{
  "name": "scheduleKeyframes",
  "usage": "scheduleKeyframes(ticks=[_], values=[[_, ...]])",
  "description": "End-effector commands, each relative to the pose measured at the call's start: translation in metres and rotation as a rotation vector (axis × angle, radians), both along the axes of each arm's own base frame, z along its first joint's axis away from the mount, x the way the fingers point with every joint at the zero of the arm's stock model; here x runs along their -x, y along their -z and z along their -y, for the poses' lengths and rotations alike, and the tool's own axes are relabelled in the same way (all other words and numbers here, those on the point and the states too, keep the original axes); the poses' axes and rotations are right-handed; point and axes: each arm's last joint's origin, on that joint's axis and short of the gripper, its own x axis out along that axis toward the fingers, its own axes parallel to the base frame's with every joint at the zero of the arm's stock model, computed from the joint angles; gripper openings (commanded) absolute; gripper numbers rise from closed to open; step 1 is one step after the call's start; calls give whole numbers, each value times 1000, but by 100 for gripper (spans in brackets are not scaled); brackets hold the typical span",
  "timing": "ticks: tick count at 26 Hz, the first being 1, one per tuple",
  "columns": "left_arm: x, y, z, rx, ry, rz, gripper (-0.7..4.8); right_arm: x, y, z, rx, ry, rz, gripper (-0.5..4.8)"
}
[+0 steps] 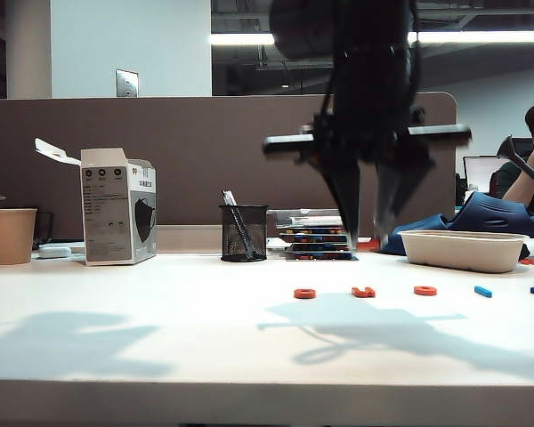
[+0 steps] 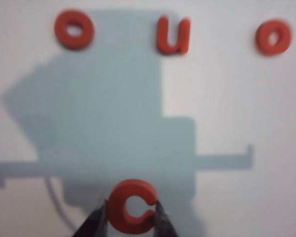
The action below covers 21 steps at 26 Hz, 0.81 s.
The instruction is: Select the appropriate letters from the row of letter magnets placed on the table to arrange into the word "cool".
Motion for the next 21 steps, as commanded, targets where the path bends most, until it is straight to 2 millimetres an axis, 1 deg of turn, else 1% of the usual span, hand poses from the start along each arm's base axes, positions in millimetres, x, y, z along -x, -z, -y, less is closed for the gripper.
scheduleKeyframes(ticks=[1, 2, 5, 9, 12, 18, 21], values=[[1, -2, -1, 9, -3, 7, -3, 3, 21, 0, -37, 0, -8, 103], [1, -2, -1, 9, -3, 7, -3, 4, 29, 2, -38, 0, -8, 103], [1, -2, -1, 9, -3, 7, -3, 9, 46, 5, -55, 3, -29, 103], [1, -2, -1, 9, -3, 7, -3, 13, 59, 11, -49, 26, -45, 103], [1, -2, -1, 9, -3, 7, -3, 15, 63, 12, -42, 25, -54, 103], [1, -2, -1, 9, -3, 7, -3, 15, 63, 12, -41, 24, -50, 103], [1, -2, -1, 9, -3, 7, -3, 16, 63, 11, -59, 17, -76, 103]])
